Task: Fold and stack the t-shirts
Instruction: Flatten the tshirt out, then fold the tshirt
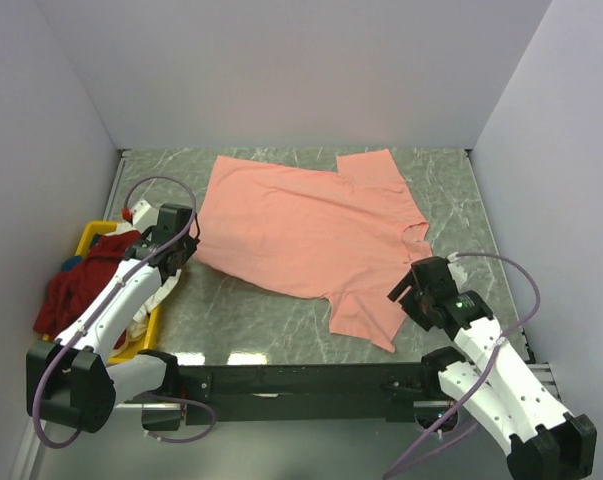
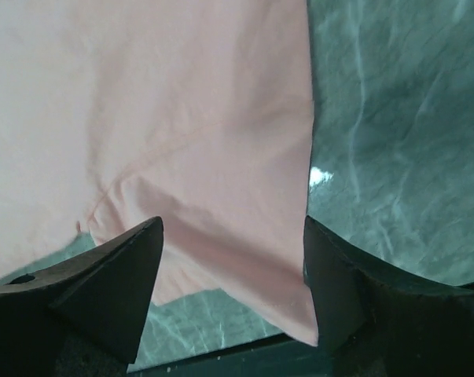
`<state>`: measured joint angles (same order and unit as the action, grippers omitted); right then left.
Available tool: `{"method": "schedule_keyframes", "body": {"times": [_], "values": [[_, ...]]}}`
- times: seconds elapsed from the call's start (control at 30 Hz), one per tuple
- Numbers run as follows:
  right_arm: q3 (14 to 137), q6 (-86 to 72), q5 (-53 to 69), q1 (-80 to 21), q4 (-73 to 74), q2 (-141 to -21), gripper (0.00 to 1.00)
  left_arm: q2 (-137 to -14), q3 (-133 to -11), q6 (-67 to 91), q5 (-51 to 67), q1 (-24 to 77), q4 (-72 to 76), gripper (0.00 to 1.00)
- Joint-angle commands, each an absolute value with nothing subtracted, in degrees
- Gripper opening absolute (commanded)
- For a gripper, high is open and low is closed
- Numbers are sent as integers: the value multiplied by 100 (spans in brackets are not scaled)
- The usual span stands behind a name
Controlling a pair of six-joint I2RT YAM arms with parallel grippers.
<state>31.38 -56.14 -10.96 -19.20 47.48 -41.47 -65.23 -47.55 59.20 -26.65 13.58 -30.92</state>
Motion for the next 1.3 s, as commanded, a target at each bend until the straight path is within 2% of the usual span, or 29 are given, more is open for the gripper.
{"method": "schedule_keyframes", "body": {"times": [0.0,0.1,0.23,0.4,0.63,0.9,1.1,1.17,1.2,1.27], "values": [[2736,-5879,-66,-1872,4641,-3833,76,-6354,-4615,5880,-2540,1336,-2927,1],[2365,-6116,420,-1872,4693,-3359,76,-6372,-4527,5897,-2523,1318,-2874,1],[2355,-6187,466,-1881,5176,-2945,76,-6390,-4465,5889,-2549,1318,-2839,1],[2356,-6214,703,-1872,5590,-3137,74,-6372,-4403,5897,-2566,1310,-2786,1],[2698,-6161,404,-1881,6275,-3779,74,-6398,-4368,5889,-2523,1301,-2734,1],[2075,-6748,1167,-1881,5679,-3560,74,-6425,-4324,5941,-2496,1309,-2663,1],[1582,-7276,1520,-1881,5080,-3200,64,-6460,-4298,5924,-2496,1301,-2646,1],[1634,-7312,1284,-1881,5150,-3129,60,-6469,-4307,5915,-2496,1301,-2646,1],[1670,-7339,1188,-1881,5159,-3085,53,-6460,-4307,5915,-2505,1301,-2637,1],[1792,-7295,933,-1881,5115,-3050,45,-6451,-4280,5915,-2496,1301,-2637,1]]}}
